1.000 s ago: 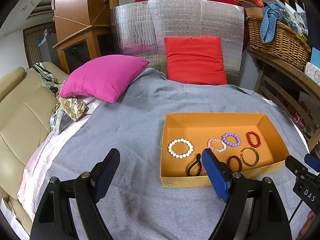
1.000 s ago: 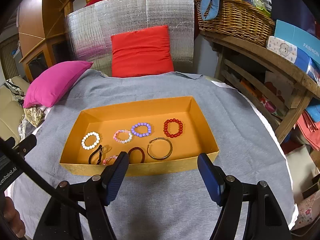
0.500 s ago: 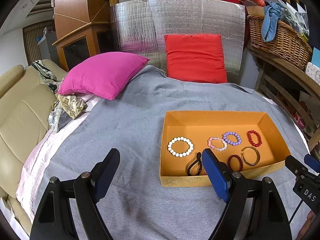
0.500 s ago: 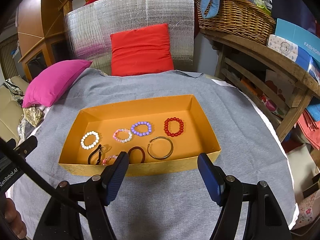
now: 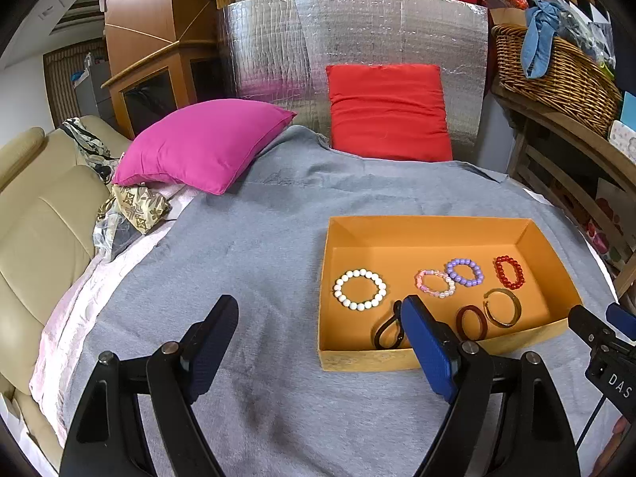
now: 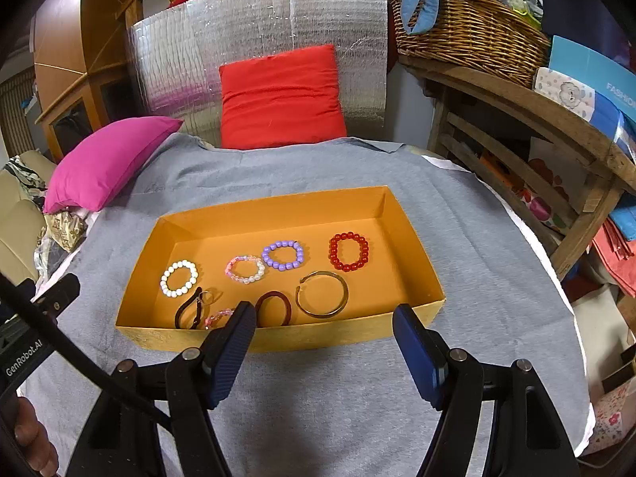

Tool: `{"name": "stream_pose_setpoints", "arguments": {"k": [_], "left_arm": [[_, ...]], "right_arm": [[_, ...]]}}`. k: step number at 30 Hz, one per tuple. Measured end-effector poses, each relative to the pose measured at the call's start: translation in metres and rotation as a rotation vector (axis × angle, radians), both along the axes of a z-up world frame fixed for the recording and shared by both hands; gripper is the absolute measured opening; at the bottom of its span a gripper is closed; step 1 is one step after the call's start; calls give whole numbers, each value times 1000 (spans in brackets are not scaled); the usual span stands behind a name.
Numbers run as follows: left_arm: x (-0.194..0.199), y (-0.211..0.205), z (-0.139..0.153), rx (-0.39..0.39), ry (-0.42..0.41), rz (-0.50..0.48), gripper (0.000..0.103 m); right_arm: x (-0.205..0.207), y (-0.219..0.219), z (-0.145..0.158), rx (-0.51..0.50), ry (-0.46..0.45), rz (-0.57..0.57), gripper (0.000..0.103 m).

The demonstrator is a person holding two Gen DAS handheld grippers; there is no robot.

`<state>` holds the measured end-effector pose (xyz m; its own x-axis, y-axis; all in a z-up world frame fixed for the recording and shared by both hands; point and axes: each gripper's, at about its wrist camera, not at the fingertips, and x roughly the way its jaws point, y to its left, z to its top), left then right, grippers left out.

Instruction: Organize jewelry

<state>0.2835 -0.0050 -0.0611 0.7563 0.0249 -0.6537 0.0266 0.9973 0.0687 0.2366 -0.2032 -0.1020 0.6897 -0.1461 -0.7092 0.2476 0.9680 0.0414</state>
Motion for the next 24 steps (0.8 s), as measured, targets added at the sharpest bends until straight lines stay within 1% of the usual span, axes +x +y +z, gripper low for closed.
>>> {"name": "stream_pose_setpoints", "arguments": {"k": [24], "left_arm": [[8,0,-6,2,9,0,84]], "right_arm": [[9,4,-6,-2,17,2,75]]}}
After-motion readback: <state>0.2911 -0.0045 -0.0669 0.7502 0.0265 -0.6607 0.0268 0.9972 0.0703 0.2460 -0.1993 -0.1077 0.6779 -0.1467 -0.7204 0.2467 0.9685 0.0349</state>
